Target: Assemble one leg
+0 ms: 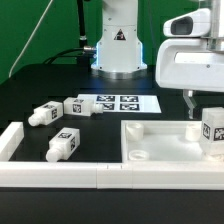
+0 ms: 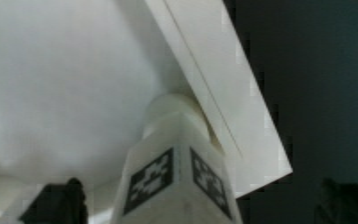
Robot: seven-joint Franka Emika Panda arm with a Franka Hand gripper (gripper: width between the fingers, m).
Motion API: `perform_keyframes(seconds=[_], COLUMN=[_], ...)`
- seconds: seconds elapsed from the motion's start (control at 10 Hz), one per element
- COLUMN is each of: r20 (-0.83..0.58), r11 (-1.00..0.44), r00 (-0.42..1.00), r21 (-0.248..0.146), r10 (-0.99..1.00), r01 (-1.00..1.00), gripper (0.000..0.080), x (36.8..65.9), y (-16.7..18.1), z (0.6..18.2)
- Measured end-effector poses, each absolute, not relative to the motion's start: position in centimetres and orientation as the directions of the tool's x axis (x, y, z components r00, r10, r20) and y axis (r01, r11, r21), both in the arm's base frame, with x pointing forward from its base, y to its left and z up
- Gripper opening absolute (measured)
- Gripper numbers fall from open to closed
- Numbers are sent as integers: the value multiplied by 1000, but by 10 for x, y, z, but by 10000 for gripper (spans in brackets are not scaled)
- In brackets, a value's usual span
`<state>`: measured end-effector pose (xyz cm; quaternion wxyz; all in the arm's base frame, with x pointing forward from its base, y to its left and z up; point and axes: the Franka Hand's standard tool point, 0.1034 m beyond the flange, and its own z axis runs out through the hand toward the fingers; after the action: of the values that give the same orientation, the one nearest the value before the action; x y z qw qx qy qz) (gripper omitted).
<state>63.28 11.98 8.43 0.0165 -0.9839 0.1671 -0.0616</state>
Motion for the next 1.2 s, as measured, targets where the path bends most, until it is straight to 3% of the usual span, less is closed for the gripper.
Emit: perform_keyframes(seconds=[0.2,0.4,0.5,0.6,0.7,0.8,1.2], r20=[135,134,133,132,129,127,118], r11=[-998,-997,-995,-990,-976,-967,-782], r00=[989,988,986,982,968,959,773], r21=[-17,-19,-22,-28,-39,-45,-68], r10=[-65,-81,-104,-138,-216,-255,-623], r01=[-63,-79,-102,-135,-213,-251,-620], gripper=[649,649,550,550,364,284,284], x=[641,640,640,640,640,640,640], y=[110,112,112,112,112,112,111], z=[85,85,84,84,84,84,83])
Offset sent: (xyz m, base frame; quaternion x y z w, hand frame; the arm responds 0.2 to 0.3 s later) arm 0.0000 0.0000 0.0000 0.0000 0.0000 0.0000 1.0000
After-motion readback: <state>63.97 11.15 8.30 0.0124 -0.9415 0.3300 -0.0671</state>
